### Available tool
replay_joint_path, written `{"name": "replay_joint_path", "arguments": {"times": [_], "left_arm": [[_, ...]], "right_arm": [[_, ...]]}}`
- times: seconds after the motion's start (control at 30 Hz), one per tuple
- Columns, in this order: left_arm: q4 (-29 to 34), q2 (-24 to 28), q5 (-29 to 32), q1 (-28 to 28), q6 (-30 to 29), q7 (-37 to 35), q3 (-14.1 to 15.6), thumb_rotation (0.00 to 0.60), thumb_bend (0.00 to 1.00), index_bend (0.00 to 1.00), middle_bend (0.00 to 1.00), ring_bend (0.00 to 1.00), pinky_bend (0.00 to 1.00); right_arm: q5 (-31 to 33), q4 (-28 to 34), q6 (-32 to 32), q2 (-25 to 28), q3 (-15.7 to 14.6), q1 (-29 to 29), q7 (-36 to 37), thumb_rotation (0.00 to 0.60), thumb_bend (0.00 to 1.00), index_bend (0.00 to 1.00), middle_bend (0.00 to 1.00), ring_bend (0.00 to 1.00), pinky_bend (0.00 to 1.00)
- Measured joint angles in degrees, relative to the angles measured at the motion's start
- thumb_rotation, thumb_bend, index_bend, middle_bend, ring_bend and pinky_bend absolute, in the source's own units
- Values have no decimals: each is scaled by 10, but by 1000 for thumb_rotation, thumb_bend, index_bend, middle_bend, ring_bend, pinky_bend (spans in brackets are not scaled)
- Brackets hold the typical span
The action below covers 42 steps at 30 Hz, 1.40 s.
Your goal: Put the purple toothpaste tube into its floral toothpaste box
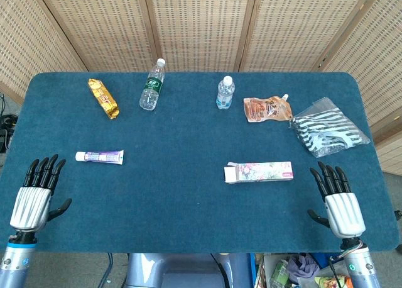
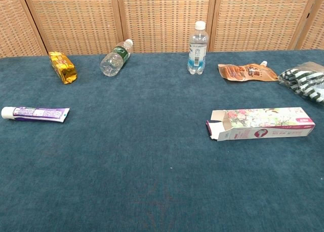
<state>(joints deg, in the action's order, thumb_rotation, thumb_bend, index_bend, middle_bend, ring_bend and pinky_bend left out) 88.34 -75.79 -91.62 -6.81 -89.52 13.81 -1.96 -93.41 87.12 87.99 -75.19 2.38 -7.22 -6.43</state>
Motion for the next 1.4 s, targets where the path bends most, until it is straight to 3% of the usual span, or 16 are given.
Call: {"name": "replay_joint_path", "arguments": {"times": [1.1,1.4], "left_arm": [[1,-1,-3,1,0,4,1,600,229,0,0,0,0],[0,-1,-1,-5,-3,-2,-11,600,229,0,0,0,0]], "right_arm": [[-5,4,10,6,0,4,5,600,5,0,0,0,0],[2,3,6,6,2,4,6,600,5,0,0,0,0]]}}
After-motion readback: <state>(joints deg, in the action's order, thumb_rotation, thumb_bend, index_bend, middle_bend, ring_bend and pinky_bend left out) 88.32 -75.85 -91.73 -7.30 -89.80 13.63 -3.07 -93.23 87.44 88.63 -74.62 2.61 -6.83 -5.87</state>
